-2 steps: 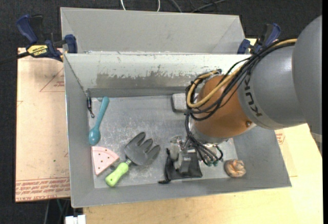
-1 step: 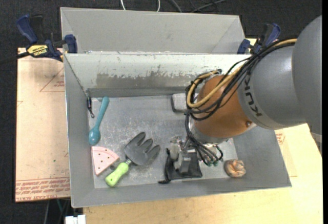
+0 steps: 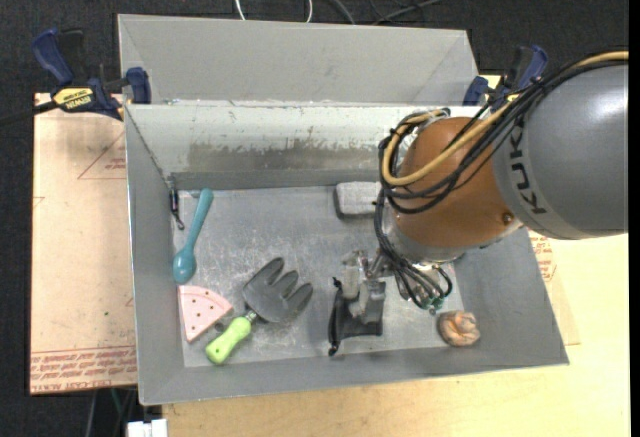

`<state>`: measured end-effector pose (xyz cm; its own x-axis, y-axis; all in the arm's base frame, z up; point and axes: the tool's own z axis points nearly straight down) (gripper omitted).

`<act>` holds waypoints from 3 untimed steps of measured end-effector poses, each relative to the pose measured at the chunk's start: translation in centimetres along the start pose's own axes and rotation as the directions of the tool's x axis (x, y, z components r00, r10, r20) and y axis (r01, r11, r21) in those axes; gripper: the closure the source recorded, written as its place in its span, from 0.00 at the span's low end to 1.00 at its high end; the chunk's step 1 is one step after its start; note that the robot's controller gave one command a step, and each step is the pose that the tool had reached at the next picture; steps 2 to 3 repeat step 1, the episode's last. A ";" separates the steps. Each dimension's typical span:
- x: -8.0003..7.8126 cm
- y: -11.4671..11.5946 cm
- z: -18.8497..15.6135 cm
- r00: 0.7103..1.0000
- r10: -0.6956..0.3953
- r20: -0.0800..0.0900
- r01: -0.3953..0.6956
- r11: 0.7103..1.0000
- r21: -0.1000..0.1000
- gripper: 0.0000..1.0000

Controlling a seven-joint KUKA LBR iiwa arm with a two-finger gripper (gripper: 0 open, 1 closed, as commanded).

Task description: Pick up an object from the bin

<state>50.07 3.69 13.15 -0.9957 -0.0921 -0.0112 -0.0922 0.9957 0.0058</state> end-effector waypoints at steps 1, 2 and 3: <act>-0.2 -2.2 -8.2 0.997 -0.079 -0.002 0.079 0.997 -0.001 1.00; -0.2 -2.2 -8.2 0.997 -0.079 -0.002 0.079 0.997 -0.001 1.00; -0.2 -2.2 -8.2 0.997 -0.079 -0.002 0.079 0.997 -0.001 1.00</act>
Offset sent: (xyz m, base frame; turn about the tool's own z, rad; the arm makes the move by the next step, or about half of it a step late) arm 0.0047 -0.0209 0.2231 -0.0787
